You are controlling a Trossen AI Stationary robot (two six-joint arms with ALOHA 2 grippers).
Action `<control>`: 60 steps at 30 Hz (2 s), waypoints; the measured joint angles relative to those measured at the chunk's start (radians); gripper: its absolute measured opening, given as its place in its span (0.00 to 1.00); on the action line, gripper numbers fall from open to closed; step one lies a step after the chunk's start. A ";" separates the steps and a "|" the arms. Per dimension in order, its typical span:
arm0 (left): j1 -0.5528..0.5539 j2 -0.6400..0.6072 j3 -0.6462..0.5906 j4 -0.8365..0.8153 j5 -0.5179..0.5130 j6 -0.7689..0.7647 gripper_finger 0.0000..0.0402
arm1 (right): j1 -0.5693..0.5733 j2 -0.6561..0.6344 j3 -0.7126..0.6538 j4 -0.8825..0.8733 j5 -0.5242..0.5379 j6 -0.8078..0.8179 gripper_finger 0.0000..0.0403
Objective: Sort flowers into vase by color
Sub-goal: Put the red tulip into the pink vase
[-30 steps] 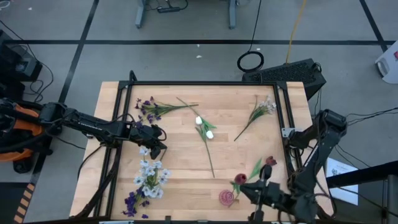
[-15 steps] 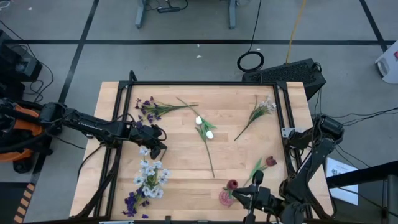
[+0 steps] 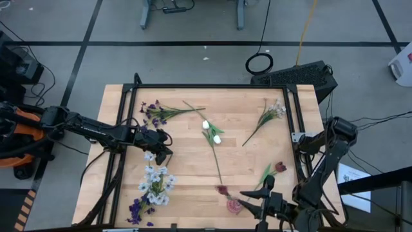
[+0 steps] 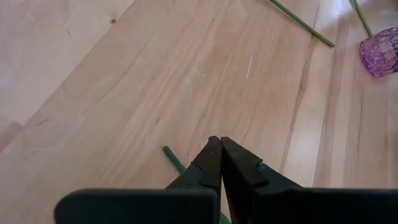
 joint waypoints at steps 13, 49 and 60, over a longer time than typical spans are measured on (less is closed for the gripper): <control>0.000 0.000 0.000 0.000 -0.001 0.001 0.03 | 0.033 -0.063 0.000 -0.078 -0.012 0.007 0.27; 0.000 0.000 0.000 0.000 -0.002 0.024 0.03 | -0.063 -0.179 0.000 -1.313 -1.063 1.804 0.01; 0.000 0.000 0.000 0.000 -0.002 0.019 0.03 | -0.094 -0.117 0.000 -1.338 -0.973 1.877 0.01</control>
